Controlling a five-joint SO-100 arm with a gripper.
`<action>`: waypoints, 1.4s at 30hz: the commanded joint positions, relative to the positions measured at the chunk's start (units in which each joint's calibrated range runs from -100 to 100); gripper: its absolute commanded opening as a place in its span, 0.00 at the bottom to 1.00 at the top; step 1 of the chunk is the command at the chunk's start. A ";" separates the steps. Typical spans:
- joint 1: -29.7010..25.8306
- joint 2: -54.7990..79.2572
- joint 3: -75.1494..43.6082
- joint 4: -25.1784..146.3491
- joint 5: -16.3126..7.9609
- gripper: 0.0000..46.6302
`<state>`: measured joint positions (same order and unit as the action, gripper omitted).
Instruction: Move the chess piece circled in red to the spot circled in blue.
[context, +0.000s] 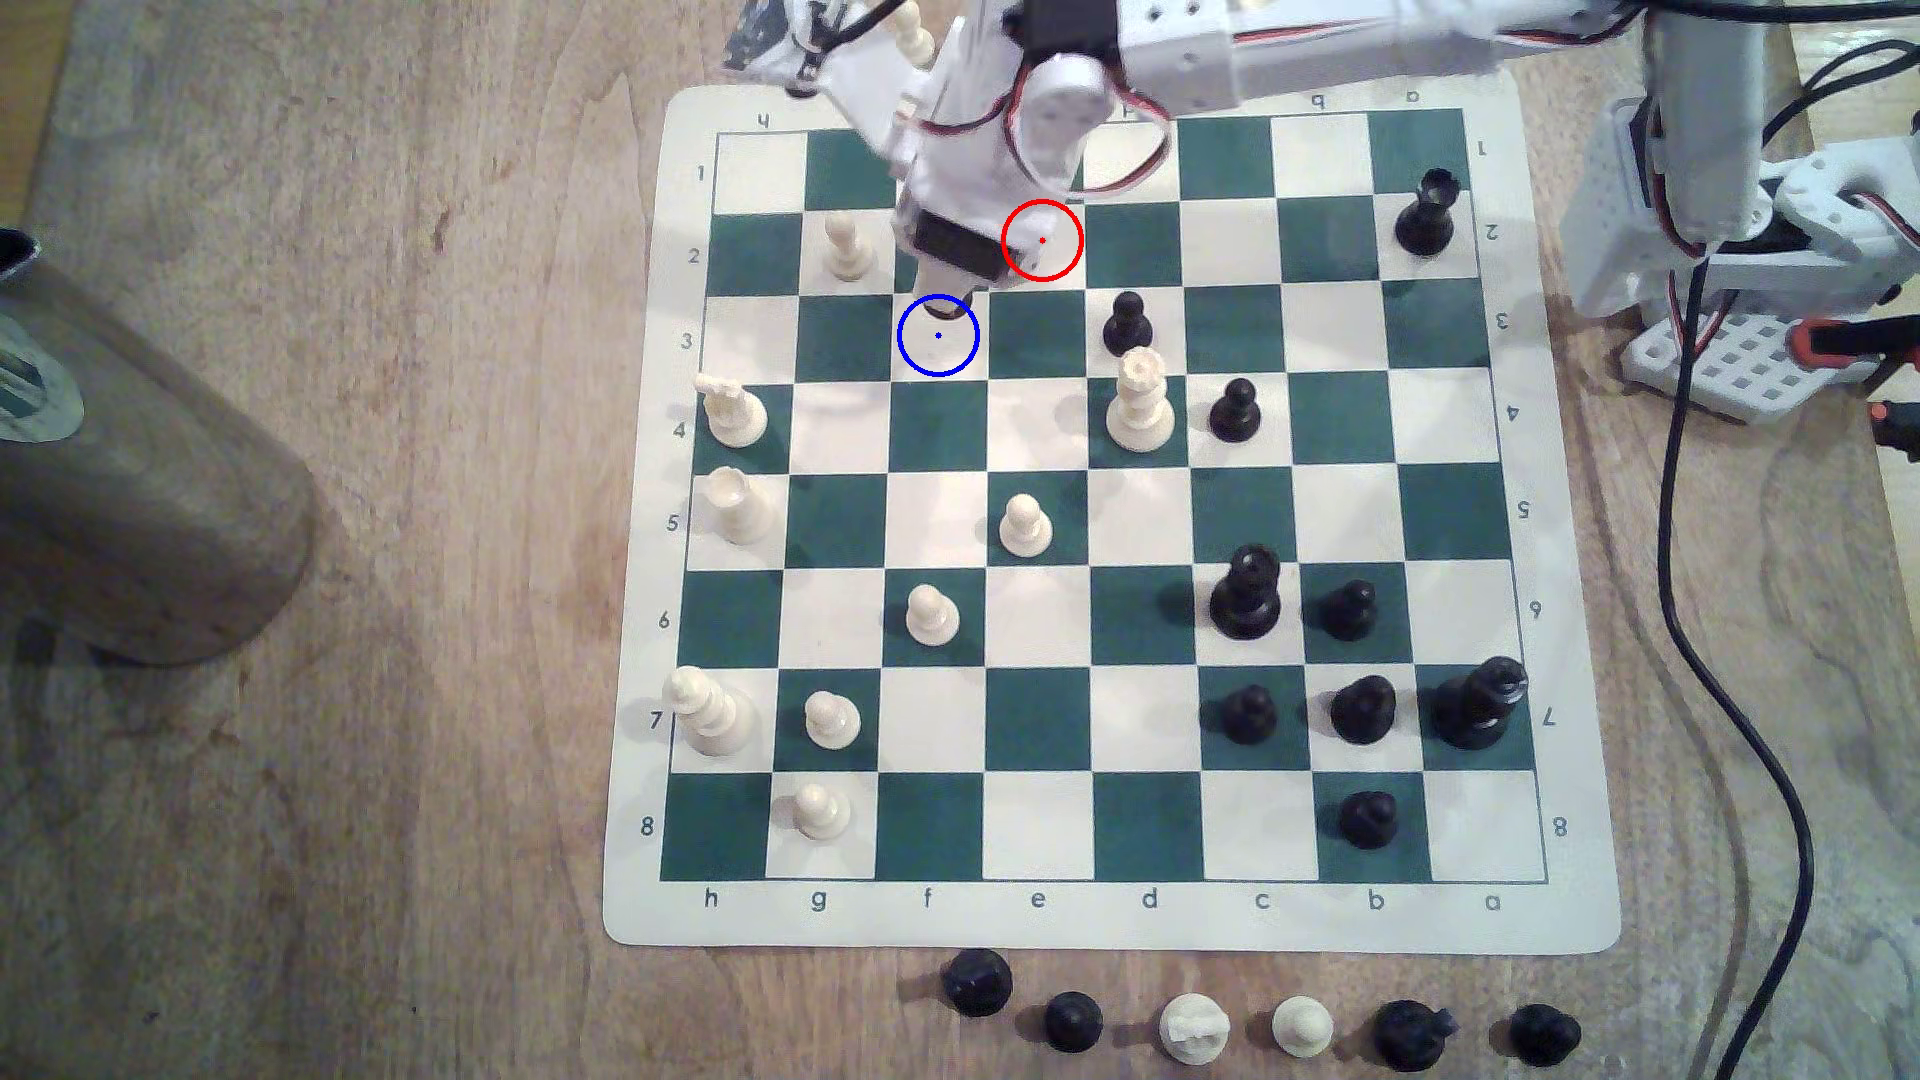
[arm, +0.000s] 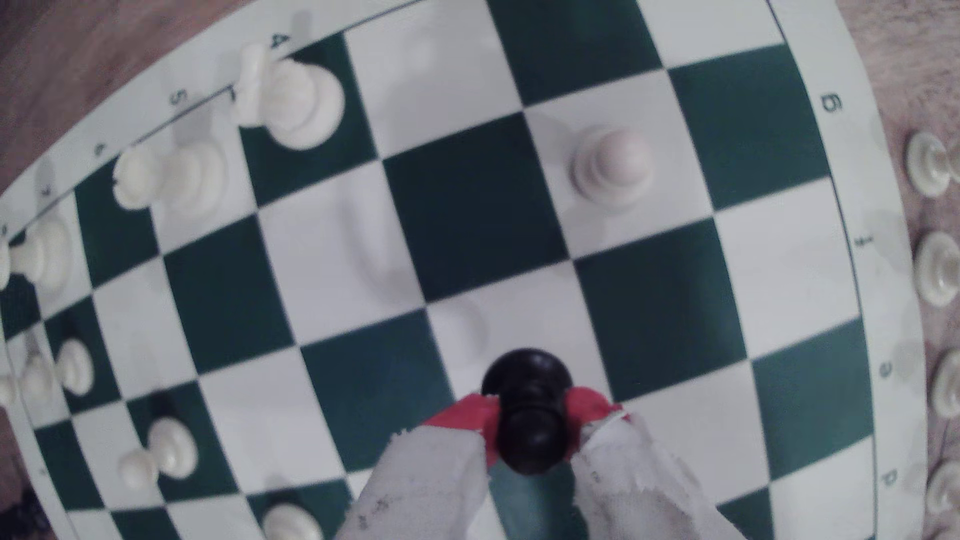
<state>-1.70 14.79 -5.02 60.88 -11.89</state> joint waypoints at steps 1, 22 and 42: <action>-0.45 0.66 -7.22 -0.68 -0.29 0.01; -0.30 6.77 -9.22 -1.34 -0.98 0.01; 0.87 6.35 -9.49 1.53 -1.07 0.50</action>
<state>-1.40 23.59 -9.62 61.99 -12.92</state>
